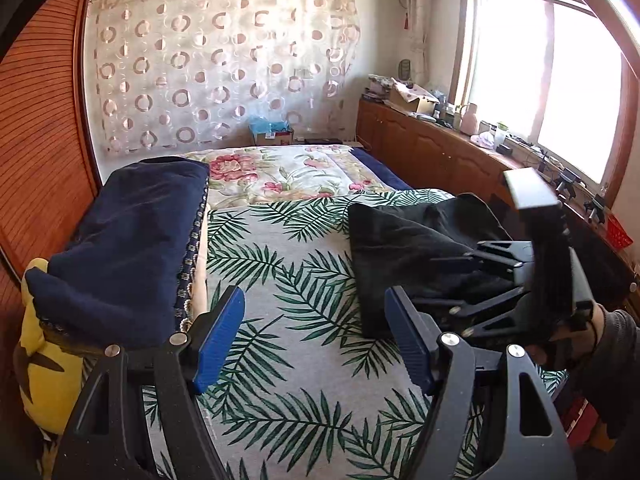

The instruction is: Fold small clothes

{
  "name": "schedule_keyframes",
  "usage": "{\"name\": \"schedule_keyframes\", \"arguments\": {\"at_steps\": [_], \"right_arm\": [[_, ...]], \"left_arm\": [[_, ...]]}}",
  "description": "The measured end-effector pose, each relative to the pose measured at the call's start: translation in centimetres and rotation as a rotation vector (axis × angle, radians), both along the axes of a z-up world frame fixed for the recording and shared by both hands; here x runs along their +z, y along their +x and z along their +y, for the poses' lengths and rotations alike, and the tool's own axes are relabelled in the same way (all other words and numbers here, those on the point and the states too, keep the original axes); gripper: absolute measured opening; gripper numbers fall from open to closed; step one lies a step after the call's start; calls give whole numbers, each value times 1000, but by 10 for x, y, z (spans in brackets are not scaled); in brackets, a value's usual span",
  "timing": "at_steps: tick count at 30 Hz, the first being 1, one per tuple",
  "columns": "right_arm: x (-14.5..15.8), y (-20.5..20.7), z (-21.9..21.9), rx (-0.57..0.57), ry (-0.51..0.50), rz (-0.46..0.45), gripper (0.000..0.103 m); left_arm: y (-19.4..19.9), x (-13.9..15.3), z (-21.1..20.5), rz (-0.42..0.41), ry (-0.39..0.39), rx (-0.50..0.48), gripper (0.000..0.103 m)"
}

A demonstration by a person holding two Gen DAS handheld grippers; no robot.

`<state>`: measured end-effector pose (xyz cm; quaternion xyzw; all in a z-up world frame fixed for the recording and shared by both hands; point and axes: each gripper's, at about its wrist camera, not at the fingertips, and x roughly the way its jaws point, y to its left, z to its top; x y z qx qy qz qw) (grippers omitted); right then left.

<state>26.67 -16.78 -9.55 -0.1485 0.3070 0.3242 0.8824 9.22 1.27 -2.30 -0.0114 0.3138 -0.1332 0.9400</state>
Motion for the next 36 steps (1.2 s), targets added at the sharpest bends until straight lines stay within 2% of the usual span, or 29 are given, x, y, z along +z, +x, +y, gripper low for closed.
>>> {"name": "schedule_keyframes", "arguments": {"at_steps": [9,13,15,16,18,19,21,25,28,30,31,33,34,36], "right_arm": [[-14,25,35,57,-132,47,65],[-19,27,45,67,-202,27,65],[-20,26,48,80,-205,15,63],[-19,25,46,86,-198,22,55],[-18,22,46,108,-193,11,11],[-15,22,44,78,-219,-19,8],[-8,25,35,75,-171,13,7],[48,27,-19,-30,-57,-77,7],[86,48,-78,-173,-14,-120,7],[103,71,-121,-331,-48,-166,7],[107,83,-138,-399,-59,-165,8],[105,113,-175,-519,-67,-94,15],[101,122,-187,-549,-74,-55,24],[94,120,-204,-613,-103,-67,29]], "left_arm": [[-1,-9,5,18,-13,8,73],[1,-13,5,31,-21,7,73],[1,-14,4,34,-19,3,73],[1,-15,4,37,-17,2,73],[2,-17,3,42,-21,1,73],[2,-18,1,46,-23,-2,73],[3,-18,-1,50,-23,-10,73],[4,-20,-9,58,-24,-32,73],[4,-22,-19,63,-25,-51,73],[4,-24,-24,71,-31,-67,73],[5,-25,-30,79,-31,-78,73],[6,-28,-38,88,-25,-91,73],[6,-29,-42,91,-22,-100,73],[6,-31,-51,98,-19,-116,73]]}}
